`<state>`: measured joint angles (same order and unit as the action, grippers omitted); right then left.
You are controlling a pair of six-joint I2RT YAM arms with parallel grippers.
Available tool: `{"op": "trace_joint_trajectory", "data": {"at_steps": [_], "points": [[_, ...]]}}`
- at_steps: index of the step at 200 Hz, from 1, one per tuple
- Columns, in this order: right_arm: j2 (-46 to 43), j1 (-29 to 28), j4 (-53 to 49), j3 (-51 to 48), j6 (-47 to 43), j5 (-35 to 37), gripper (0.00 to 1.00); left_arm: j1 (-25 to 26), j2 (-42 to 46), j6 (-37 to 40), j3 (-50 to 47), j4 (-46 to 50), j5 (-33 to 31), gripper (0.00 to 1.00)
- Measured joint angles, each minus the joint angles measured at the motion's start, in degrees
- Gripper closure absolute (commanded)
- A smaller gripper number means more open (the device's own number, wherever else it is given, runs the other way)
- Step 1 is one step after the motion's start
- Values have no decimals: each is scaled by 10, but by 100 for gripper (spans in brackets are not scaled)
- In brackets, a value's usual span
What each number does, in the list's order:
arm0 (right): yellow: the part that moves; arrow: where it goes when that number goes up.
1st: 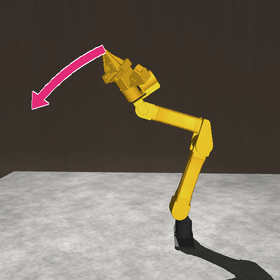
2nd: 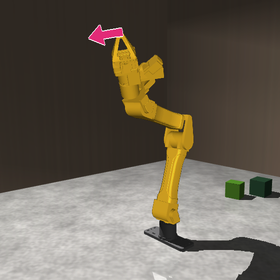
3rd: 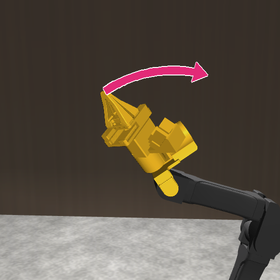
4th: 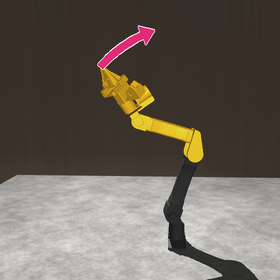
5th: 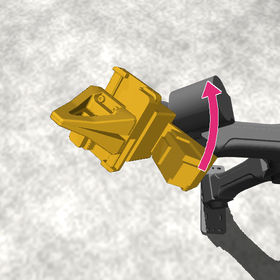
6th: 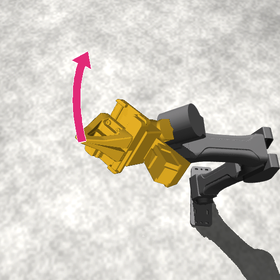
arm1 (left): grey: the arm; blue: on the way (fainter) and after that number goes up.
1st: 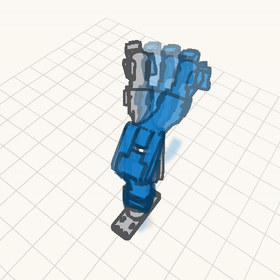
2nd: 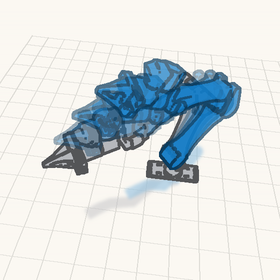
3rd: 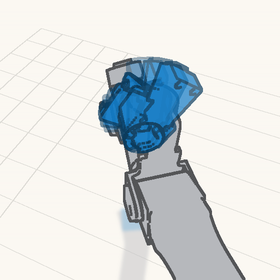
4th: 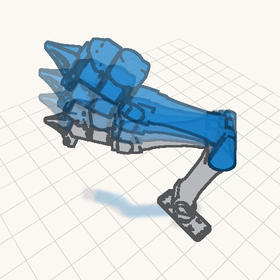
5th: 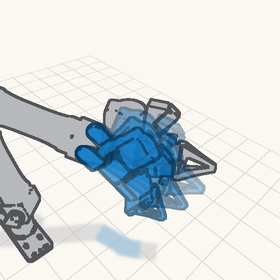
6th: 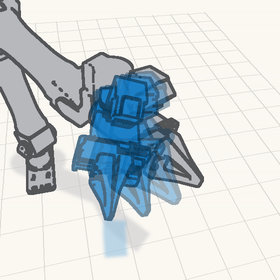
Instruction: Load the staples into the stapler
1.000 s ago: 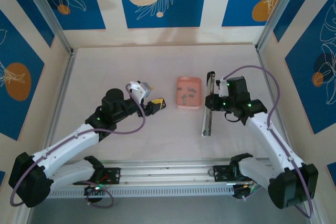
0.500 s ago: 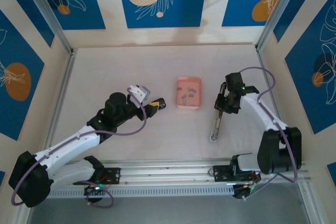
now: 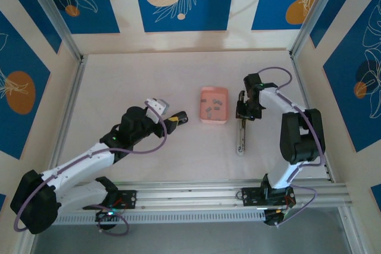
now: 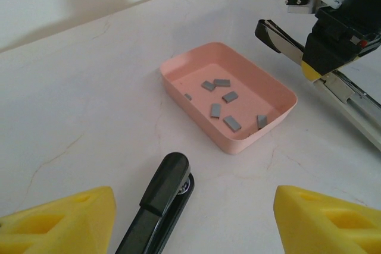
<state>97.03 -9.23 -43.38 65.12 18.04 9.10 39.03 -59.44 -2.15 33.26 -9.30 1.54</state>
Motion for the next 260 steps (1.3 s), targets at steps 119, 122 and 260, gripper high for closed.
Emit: {"op": "trace_joint_trajectory", "data": {"at_steps": [119,122,260], "points": [[-94,-39,-49,13,-9,-4,48,-3,-75,-9,69,133,-12,22],[-108,-40,-45,8,-8,-9,48,-3,-79,-6,77,139,-10,23],[-360,-177,196,-246,169,-88,48,-43,-437,168,449,457,94,27]]}}
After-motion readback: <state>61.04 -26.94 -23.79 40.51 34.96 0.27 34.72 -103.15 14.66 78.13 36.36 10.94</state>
